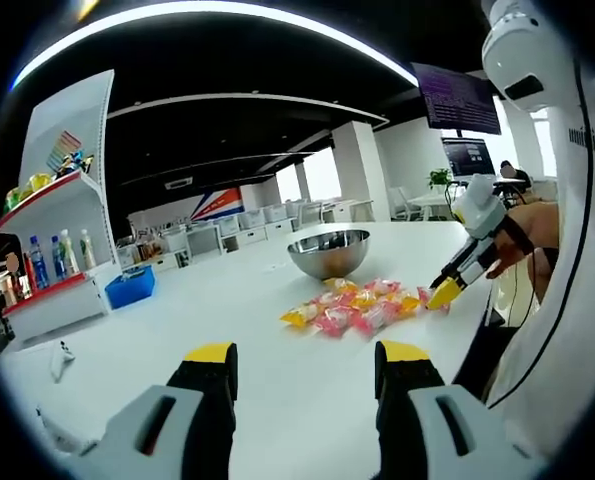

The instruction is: Pick up the marshmallows scattered on the table and place them into the bowl on the table

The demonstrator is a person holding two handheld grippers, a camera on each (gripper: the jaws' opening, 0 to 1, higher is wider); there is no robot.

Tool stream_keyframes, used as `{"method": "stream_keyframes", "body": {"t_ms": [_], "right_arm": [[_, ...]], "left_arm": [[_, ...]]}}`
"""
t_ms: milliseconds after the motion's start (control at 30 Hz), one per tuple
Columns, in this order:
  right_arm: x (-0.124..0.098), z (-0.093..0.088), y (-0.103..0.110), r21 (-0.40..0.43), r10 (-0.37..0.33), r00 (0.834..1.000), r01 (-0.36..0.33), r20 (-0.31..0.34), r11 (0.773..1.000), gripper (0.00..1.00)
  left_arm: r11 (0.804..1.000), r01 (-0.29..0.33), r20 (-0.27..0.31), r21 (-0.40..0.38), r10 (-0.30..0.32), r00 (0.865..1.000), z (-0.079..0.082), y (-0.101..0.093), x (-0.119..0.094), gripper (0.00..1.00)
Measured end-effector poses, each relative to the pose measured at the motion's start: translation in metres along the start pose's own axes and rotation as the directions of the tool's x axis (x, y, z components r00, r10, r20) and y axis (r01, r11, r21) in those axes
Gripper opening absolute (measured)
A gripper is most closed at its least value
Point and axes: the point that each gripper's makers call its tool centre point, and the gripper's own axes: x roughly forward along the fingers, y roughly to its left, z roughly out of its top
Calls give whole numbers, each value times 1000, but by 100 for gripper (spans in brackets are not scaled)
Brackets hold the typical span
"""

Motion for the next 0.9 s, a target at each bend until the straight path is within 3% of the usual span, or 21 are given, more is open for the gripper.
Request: {"method": "stream_keyframes", "body": {"t_ms": [900], "right_arm": [[-2, 4, 0, -18, 20, 1000, -20, 18, 1000, 20]], "left_arm": [[1000, -18, -13, -7, 18, 1000, -5, 1, -4, 56]]}}
